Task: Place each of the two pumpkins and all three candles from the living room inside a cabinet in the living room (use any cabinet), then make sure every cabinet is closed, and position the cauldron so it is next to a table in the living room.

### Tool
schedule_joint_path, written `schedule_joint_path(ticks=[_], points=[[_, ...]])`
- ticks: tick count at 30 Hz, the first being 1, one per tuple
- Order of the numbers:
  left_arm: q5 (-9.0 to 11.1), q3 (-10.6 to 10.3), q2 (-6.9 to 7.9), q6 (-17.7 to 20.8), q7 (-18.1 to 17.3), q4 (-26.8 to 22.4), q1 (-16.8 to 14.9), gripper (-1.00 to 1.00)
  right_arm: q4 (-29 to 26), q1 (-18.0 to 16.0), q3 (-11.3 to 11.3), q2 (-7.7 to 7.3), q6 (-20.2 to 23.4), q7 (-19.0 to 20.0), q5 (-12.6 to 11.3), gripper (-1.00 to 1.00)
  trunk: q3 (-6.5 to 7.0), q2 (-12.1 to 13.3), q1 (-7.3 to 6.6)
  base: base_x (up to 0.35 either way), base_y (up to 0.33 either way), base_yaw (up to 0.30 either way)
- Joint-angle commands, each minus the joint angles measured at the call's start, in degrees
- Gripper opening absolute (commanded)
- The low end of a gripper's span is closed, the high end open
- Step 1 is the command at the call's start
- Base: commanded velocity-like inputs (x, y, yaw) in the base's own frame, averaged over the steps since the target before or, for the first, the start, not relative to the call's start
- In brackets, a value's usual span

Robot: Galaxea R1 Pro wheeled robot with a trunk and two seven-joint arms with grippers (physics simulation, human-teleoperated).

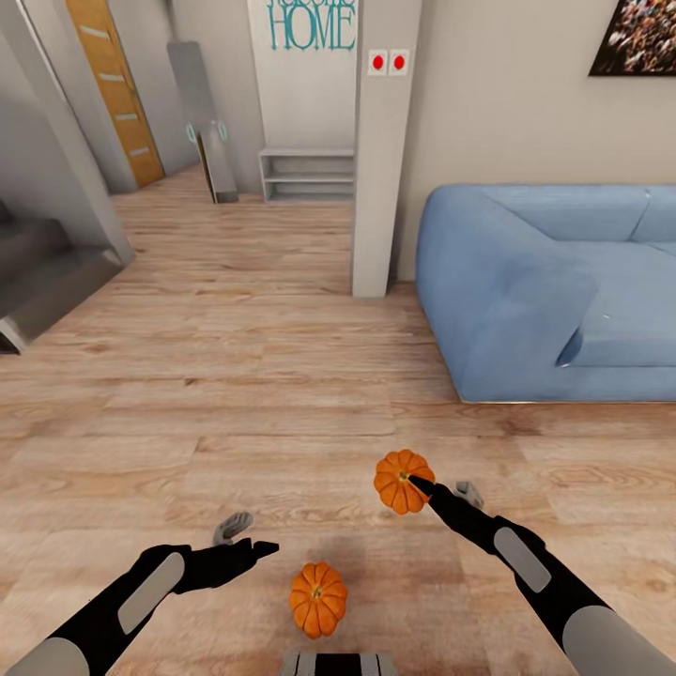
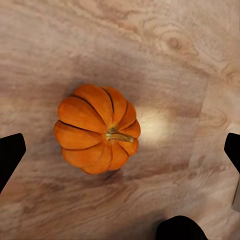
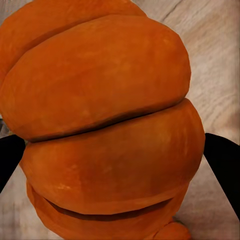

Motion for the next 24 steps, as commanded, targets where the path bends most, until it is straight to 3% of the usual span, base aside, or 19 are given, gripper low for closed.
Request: schedule_joint_path(ticks=[1, 11, 16, 19, 22, 24], points=[[0.15, -0.17, 0.02, 0.0, -0.07, -0.01, -0.05, 1.0, -0.03, -0.05, 0.22, -0.06, 0.09, 0.01, -0.58, -1.0, -0.27, -0.04, 0.01, 0.0, 0.0, 0.0], [-0.14, -0.3, -0.49, -0.28, -0.06, -0.01, -0.05, 1.0, -0.14, -0.02, 0.29, -0.06, 0.0, 0.08, -0.65, -1.0, -2.49, -0.17, 0.27, 0.0, 0.0, 0.0], [-4.66, -0.2, -0.87, -0.87, -0.05, 0.06, -0.05, 1.0, -1.71, -0.02, 0.34, -0.15, 0.63, 0.6, -0.77, -1.0, -3.59, -0.24, 0.4, 0.0, 0.0, 0.0], [-5.66, -0.24, -1.46, -3.21, -0.06, 0.48, -0.05, 1.0, -3.18, 0.0, 0.53, -0.34, 1.84, 0.64, -0.86, -1.0, -4.26, -0.28, 0.47, 0.0, 0.0, 0.0], [-5.97, -0.31, -1.69, -3.85, -0.1, 1.37, -0.05, 1.0, -7.73, -0.01, 0.71, -0.36, 5.16, 0.2, -0.55, -1.0, -4.92, -0.32, 0.55, 0.0, 0.0, 0.0], [-6.07, -0.33, -1.71, -4.0, -0.13, 1.62, -0.05, 1.0, -14.52, -0.01, 0.67, -0.37, 7.33, -0.33, -0.28, -1.0, -5.37, -0.34, 0.6, 0.0, 0.0, 0.0]])
